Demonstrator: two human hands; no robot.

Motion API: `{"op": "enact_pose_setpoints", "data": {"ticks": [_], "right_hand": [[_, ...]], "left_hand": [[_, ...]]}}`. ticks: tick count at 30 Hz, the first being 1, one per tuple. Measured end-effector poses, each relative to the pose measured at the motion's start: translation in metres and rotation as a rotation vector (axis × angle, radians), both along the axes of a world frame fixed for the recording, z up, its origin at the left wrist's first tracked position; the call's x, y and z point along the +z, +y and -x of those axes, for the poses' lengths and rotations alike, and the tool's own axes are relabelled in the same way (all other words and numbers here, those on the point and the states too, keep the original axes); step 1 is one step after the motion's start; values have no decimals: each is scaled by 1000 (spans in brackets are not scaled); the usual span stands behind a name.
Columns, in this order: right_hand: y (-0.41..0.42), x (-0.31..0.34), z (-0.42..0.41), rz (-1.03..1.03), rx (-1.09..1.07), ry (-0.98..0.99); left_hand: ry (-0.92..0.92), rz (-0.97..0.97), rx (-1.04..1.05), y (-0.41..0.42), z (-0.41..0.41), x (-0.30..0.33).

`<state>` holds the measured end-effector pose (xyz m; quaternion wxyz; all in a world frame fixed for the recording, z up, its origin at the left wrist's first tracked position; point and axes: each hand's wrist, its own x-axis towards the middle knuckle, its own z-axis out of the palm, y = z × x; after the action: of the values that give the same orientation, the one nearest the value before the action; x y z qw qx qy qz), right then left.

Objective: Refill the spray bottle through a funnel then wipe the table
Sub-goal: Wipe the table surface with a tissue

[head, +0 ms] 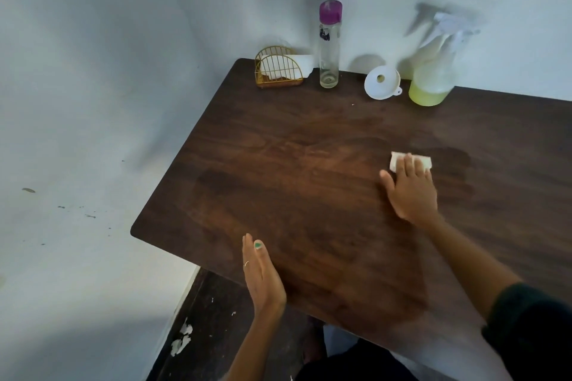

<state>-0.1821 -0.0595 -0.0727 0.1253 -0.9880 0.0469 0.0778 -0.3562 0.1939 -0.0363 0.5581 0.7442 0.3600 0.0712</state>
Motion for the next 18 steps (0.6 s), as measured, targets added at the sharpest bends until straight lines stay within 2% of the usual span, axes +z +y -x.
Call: {"op": "enact_pose_setpoints", "data": {"ticks": [3, 5, 7, 11, 16, 18], "right_hand": [[37, -13, 67, 14, 46, -43], [70, -27, 114, 51, 213, -50], [103, -35, 154, -12, 367, -70], [140, -11, 195, -27, 643, -103], [138, 23, 211, 1, 657, -74], [133, 34, 215, -53, 650, -20]], "left_hand": [[12, 9, -42, -6, 4, -5], [14, 3, -75, -11, 10, -5], [9, 9, -82, -14, 14, -6], [-8, 59, -100, -14, 31, 0], [7, 121, -95, -14, 62, 11], [11, 146, -102, -15, 74, 15]]}}
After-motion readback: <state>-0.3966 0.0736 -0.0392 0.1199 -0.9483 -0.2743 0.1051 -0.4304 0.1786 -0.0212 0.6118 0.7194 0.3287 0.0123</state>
